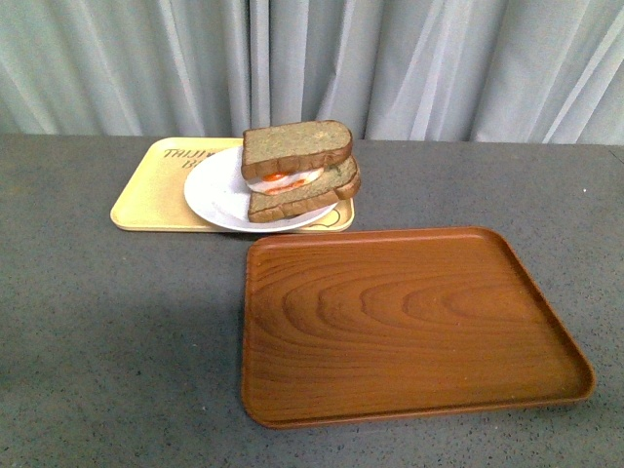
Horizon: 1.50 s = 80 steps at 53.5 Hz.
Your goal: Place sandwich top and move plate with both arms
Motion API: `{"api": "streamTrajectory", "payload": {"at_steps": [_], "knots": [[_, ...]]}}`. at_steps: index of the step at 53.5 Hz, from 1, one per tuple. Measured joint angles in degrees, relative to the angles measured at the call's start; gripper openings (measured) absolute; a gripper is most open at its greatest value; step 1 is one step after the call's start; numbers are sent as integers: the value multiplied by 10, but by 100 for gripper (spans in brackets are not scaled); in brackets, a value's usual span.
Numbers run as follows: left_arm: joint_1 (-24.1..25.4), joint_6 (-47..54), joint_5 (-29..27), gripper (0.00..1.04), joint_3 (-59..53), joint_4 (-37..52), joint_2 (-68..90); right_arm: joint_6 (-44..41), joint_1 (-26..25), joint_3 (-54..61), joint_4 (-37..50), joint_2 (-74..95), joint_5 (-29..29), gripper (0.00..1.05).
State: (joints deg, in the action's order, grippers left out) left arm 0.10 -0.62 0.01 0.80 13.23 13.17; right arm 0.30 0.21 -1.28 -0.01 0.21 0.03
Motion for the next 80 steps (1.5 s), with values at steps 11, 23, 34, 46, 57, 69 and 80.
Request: {"api": "streamTrajectory", "payload": {"at_steps": [11, 23, 34, 46, 57, 69, 80], "knots": [[0, 0, 0, 2, 0, -29, -30, 0, 0, 0, 0, 0, 0, 96], [0, 0, 0, 2, 0, -130, -122, 0, 0, 0, 0, 0, 0, 96], [0, 0, 0, 2, 0, -132, -123, 0, 0, 0, 0, 0, 0, 96], [0, 0, 0, 2, 0, -132, -123, 0, 0, 0, 0, 0, 0, 96], [0, 0, 0, 43, 0, -132, -123, 0, 0, 0, 0, 0, 0, 96], [0, 0, 0, 82, 0, -132, -123, 0, 0, 0, 0, 0, 0, 96], [0, 2, 0, 95, 0, -132, -123, 0, 0, 0, 0, 0, 0, 96]]}}
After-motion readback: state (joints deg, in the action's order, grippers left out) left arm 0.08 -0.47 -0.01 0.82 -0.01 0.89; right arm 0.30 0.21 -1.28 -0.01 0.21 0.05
